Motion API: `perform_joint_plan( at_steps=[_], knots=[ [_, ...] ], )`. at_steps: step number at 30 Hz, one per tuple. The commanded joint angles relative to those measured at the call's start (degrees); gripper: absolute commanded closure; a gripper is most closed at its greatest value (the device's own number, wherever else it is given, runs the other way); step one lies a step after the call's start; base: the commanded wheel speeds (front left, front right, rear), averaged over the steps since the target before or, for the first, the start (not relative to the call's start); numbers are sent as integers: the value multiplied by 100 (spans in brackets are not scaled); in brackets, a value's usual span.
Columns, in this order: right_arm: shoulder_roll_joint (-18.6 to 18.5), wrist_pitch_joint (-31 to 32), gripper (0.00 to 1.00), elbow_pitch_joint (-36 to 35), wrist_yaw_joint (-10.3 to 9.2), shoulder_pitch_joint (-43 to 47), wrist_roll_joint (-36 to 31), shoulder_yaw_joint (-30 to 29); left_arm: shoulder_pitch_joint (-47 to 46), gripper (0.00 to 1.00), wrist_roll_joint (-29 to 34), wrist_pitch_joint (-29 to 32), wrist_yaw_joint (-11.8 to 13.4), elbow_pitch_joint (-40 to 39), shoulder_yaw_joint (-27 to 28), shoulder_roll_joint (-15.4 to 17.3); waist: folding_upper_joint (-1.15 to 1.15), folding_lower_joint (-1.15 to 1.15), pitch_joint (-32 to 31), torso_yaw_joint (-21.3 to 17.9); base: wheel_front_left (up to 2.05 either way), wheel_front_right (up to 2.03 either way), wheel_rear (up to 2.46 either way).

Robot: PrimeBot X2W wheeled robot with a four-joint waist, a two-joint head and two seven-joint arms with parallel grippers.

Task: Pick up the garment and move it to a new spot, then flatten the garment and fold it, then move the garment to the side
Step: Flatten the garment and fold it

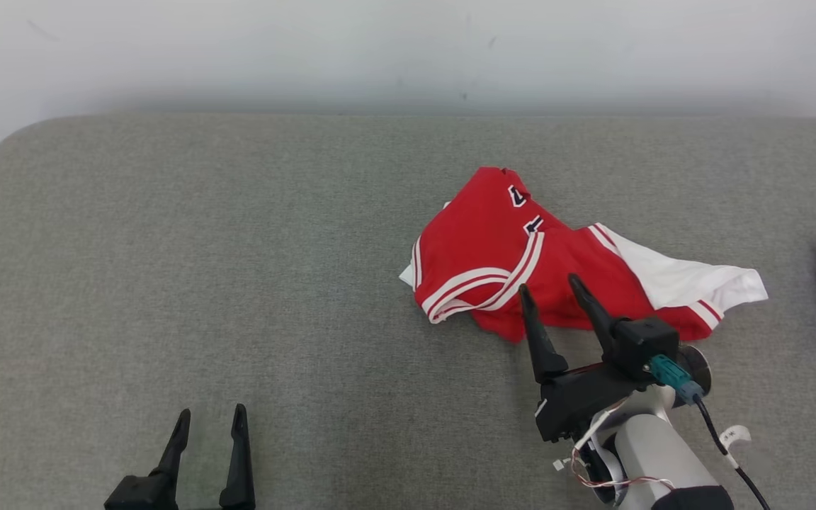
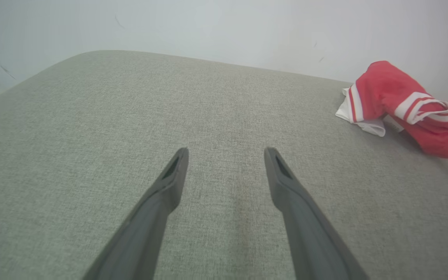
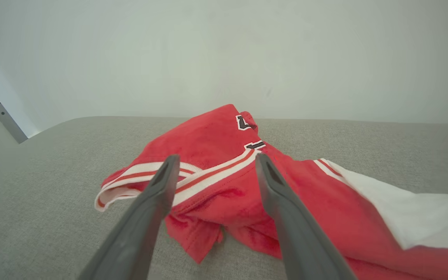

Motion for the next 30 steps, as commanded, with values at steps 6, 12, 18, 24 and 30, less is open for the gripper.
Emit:
perform_joint_plan(
  at_steps=[6, 12, 18, 24, 30],
  knots=[
    [-1, 1, 0, 487, -15, -345, 191, 208, -74, 0, -41, -18, 28, -7, 7, -6, 0, 0, 94, 198, 0, 0, 0],
    [3, 1, 0, 1083, -15, -544, 338, 72, -76, 0, -65, -17, 46, -21, -50, -5, 0, 0, 136, 276, 0, 0, 0],
    [3, 1, 17, 1388, -15, -697, 545, 105, -91, 0, -69, -18, 60, -23, -60, -5, 0, 0, 161, 282, 0, 0, 0],
    [4, 1, 8, 1169, -15, -708, 855, 105, -128, 0, -75, -18, 50, -42, -92, -6, 0, 0, 190, 280, 0, 0, 0],
    [4, 2, 1, 1401, -15, -825, 805, 203, -140, 0, -95, -17, 41, -7, -122, -5, 0, 0, 218, 294, 0, 0, 0]
  ],
)
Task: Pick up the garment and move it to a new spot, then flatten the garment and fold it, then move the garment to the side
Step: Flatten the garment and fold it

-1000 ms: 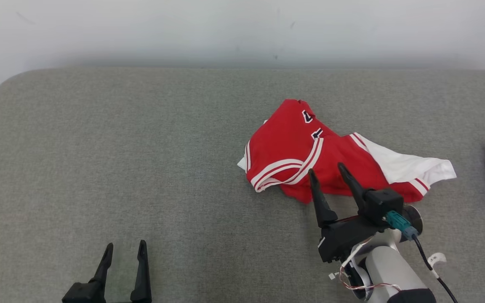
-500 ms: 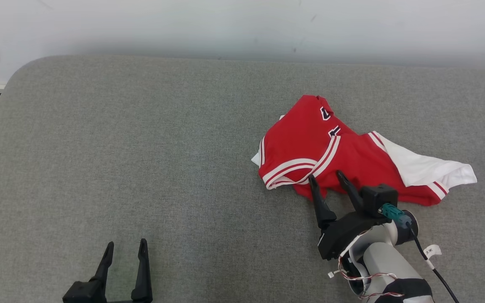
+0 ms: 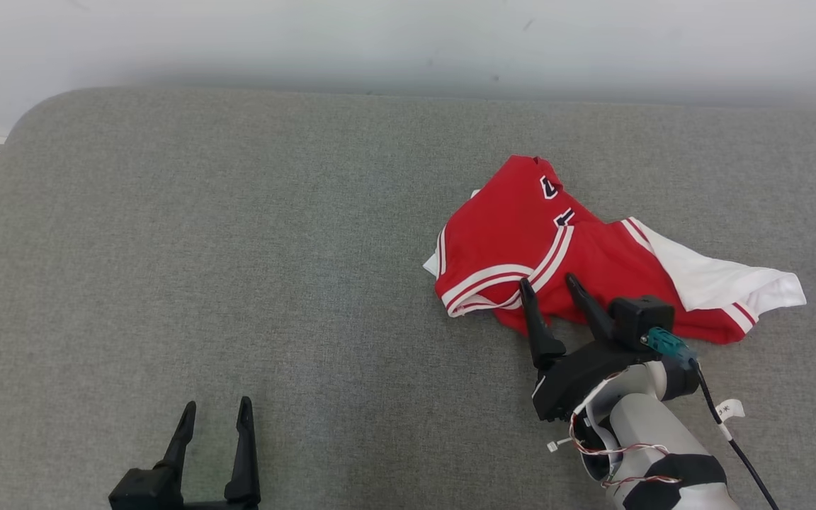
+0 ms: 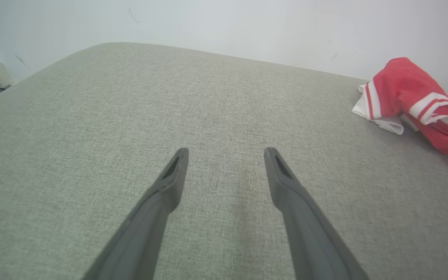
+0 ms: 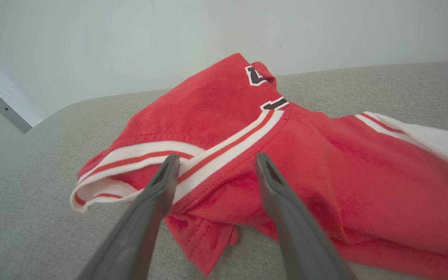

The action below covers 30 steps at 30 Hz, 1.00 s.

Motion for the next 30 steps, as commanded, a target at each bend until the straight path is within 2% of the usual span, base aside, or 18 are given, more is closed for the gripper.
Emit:
perform_joint_plan(
  at_steps=[1, 2, 3, 4, 5, 6, 7, 15, 23, 24, 25, 26, 30],
  knots=[
    [6, 2, 3, 86, -15, -78, -44, 48, -62, 0, -25, -18, -7, 13, -17, -5, 0, 0, 11, 12, 0, 0, 0],
    [5, 3, 11, 186, -15, -108, -54, 63, -70, 0, -34, -18, -2, 22, -24, -5, 0, 0, 18, 21, 0, 0, 0],
    [5, 3, 11, 186, -15, -108, -54, 63, -70, 0, -34, -18, -2, 22, -24, -5, 0, 0, 18, 21, 0, 0, 0],
    [5, 3, 23, 262, -15, -135, -44, 73, -77, 0, -46, -19, 3, 26, -31, -5, 0, 0, 24, 31, 0, 0, 0],
    [5, 3, 51, 325, -15, -173, -37, 77, -81, 0, -58, -18, 8, 28, -35, -5, 0, 0, 30, 40, 0, 0, 0],
    [5, 3, 73, 389, -15, -204, -42, 84, -84, 0, -66, -18, 12, 30, -41, -5, 0, 0, 35, 50, 0, 0, 0],
    [6, 3, 100, 434, -15, -227, -36, 82, -87, 0, -75, -18, 15, 33, -39, -5, 0, 0, 40, 58, 0, 0, 0],
    [7, 3, 100, 496, -15, -305, -109, -120, -65, 0, -85, -18, 25, 47, 36, -5, 0, 0, 37, 50, 0, 0, 0],
    [3, 3, 100, -50, -15, -162, -337, -474, -43, 0, -110, -19, 24, 13, 22, -5, 0, 0, -12, -53, 0, 0, 0],
    [-20, 3, 94, -64, -15, -156, -449, -559, -26, 0, -105, -19, 25, 2, 26, -5, 0, 0, -25, -86, 0, 0, 0],
    [-78, 3, 56, -73, -15, -162, -562, -637, -8, 0, -92, -18, 18, -5, 37, -5, 0, 0, -34, -120, 0, 0, 0],
    [-138, 3, 0, -85, -15, -172, -664, -719, 14, 0, -83, -19, 15, -5, 43, -5, 0, 0, -47, -153, 0, 0, 0],
    [-364, 3, 0, -50, -15, -184, -1006, -977, 61, 0, -80, -18, -16, 8, 67, -5, 0, 0, -91, -307, 0, 0, 0]
  ],
)
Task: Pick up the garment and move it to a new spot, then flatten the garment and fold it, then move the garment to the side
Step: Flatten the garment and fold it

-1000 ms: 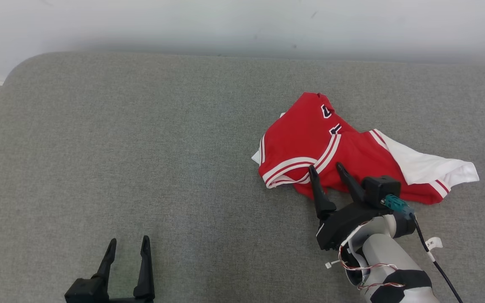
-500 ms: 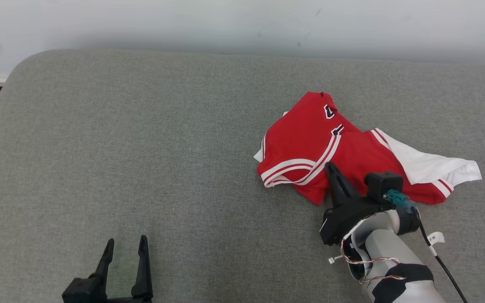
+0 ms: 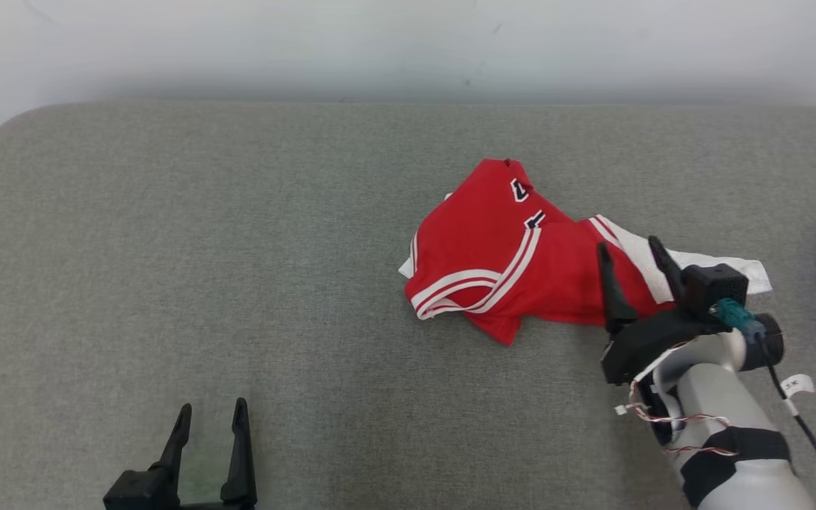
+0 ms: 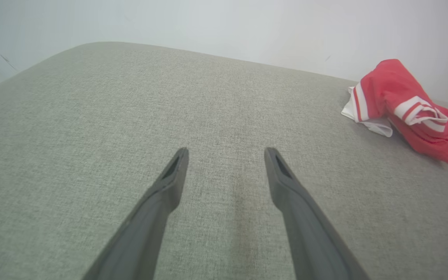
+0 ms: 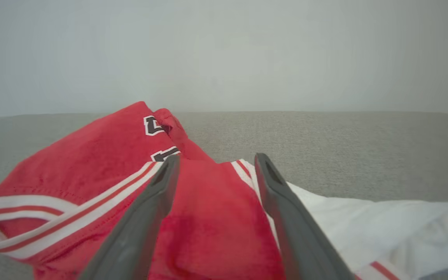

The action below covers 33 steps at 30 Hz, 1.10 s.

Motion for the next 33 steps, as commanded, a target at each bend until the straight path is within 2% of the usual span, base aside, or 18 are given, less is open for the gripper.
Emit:
perform_joint_plan(
  at_steps=[1, 4, 11, 20, 23, 25, 26, 28, 33],
  knots=[
    [-103, 3, 0, 2, -15, 70, -153, -66, 44, 0, -7, -19, -38, -4, -21, -5, 0, 0, -42, -122, 0, 0, 0],
    [-240, 46, 0, 98, -15, 195, -312, -220, 15, 0, -55, -18, -19, -3, -26, -4, 0, 0, -58, -215, 0, 0, 0],
    [-296, 187, 0, 172, -15, 351, -509, -133, -43, 0, -87, -18, -39, -2, 19, -4, 0, 0, -14, -366, 0, 0, 0],
    [-323, 228, 0, 286, -15, 203, -718, -318, -98, 0, -109, -18, -79, 18, 20, -4, 0, 0, 54, -289, 0, 0, 0],
    [-326, 205, 10, 341, -15, 155, -820, -379, -94, 0, -95, -18, -78, 17, 32, -4, 0, 0, 73, -246, 0, 0, 0],
    [-349, 203, 23, 372, -15, 100, -895, -428, -92, 0, -109, -19, -72, 20, 43, -4, 0, 0, 81, -221, 0, 0, 0],
    [-363, 204, 57, 396, -15, 74, -927, -450, -92, 0, -110, -19, -72, 20, 48, -4, 0, 0, 82, -212, 0, 0, 0],
    [-392, 248, 100, 474, -15, 31, -995, -520, -92, 0, -98, -19, -82, 20, 65, -4, 0, 0, 90, -201, 0, 0, 0],
    [-428, 182, 100, 509, -15, -175, -1144, -681, -138, 0, -112, -19, -88, -29, 50, -4, 0, 0, 122, -164, 0, 0, 0]
  ],
)
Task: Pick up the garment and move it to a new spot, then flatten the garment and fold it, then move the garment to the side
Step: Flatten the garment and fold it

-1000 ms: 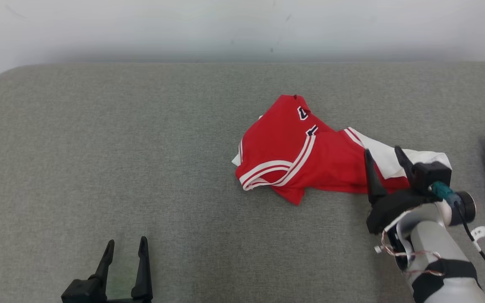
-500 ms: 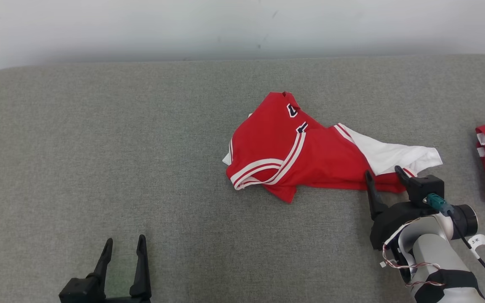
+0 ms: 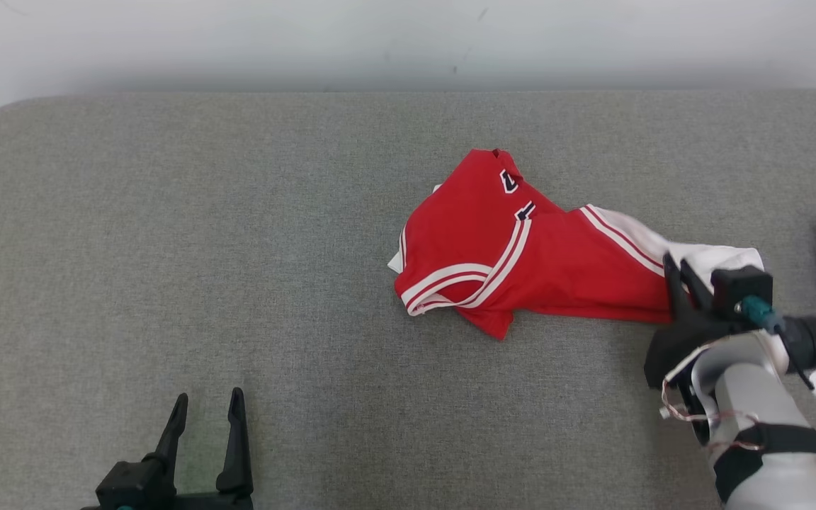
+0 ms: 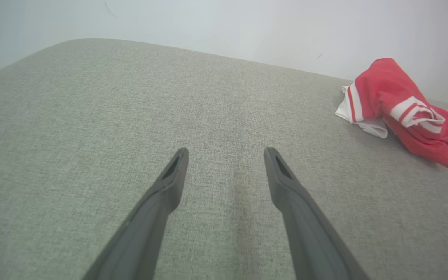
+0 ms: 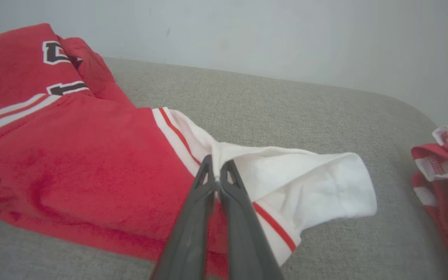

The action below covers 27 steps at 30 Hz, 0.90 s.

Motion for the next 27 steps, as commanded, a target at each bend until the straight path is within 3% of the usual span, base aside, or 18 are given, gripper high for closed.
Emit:
perform_joint_plan(
  at_steps=[1, 7, 18, 24, 27],
  knots=[
    [31, -66, 100, -63, -15, -117, -19, -3, -42, 0, -53, -17, -3, -28, 8, -3, 0, 0, 3, 7, 0, 0, 0],
    [148, -215, 100, -740, -15, -766, 156, 515, 4, 0, -23, -18, -19, 4, 25, -3, 0, 0, -83, 4, 0, 0, 0],
    [270, -208, 100, -2731, -15, -2768, 1379, 2691, 95, 0, 111, -18, -96, 108, -36, -2, 0, 0, -317, 397, 0, 0, 0],
    [211, -207, 100, -3198, -15, -3558, 1928, 3086, 177, 0, 72, -17, -91, 154, -58, -3, 0, 0, -277, 667, 0, 0, 0],
    [-68, -207, 100, -3122, -15, -3696, 2097, 2988, 187, 0, 26, -18, -77, 142, -110, -5, 0, 0, -194, 733, 0, 0, 0]
  ],
)
